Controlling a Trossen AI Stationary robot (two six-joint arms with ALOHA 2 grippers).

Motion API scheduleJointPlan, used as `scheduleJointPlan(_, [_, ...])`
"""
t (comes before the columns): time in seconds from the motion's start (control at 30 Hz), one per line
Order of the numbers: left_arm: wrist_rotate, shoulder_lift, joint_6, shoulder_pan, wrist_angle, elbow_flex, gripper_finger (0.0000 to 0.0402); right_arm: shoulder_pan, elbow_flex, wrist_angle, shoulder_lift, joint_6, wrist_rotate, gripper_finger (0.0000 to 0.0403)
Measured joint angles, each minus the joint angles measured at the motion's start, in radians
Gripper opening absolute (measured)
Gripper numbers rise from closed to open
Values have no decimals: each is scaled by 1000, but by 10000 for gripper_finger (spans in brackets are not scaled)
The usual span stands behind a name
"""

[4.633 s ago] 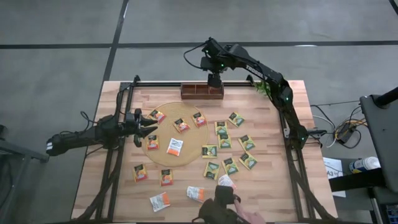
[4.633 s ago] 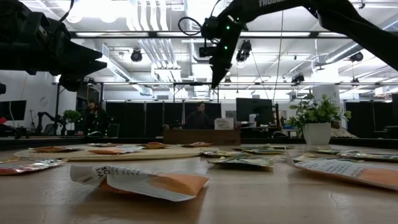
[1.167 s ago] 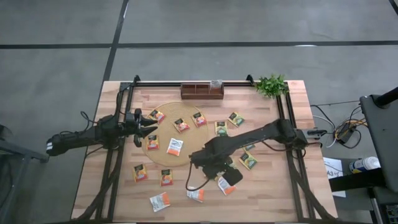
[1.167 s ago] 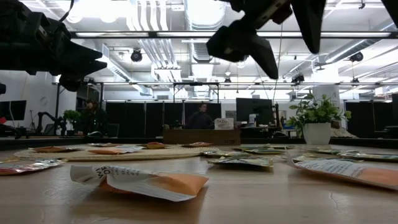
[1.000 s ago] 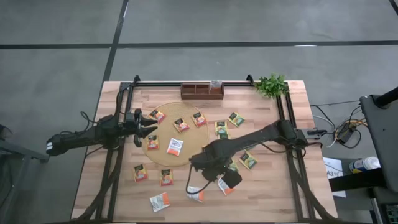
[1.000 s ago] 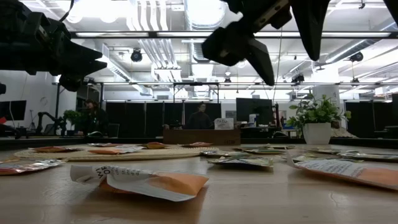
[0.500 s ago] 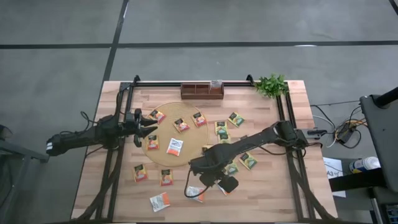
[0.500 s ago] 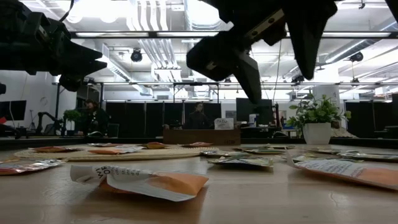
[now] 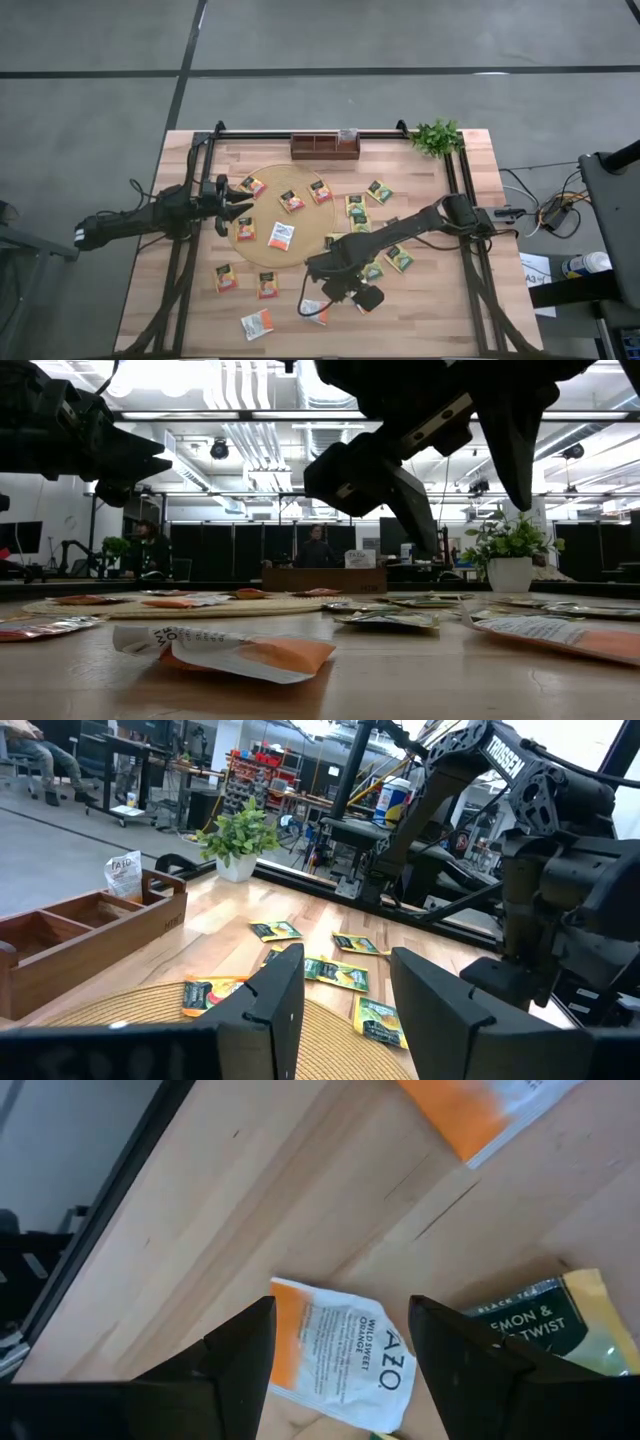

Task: Pick & Place Tea
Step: Put the white tea bag into the right section of the wooden organizer

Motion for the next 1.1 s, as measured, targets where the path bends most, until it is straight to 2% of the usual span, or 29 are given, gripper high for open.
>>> scheduleJointPlan(0.2, [0, 0, 0, 0, 0, 0, 145, -31, 0, 0, -9, -59, -86, 226])
scheduleJointPlan(0.33, [0, 0, 0, 0, 0, 0, 145, -46, -3, -6, -11, -62, -91, 226])
scheduleJointPlan(0.7, [0, 0, 0, 0, 0, 0, 145, -44, -20, 4, -11, -137, 81, 226])
scheduleJointPlan(1.1, [0, 0, 0, 0, 0, 0, 145, -9, -86, 38, -11, -131, 91, 226])
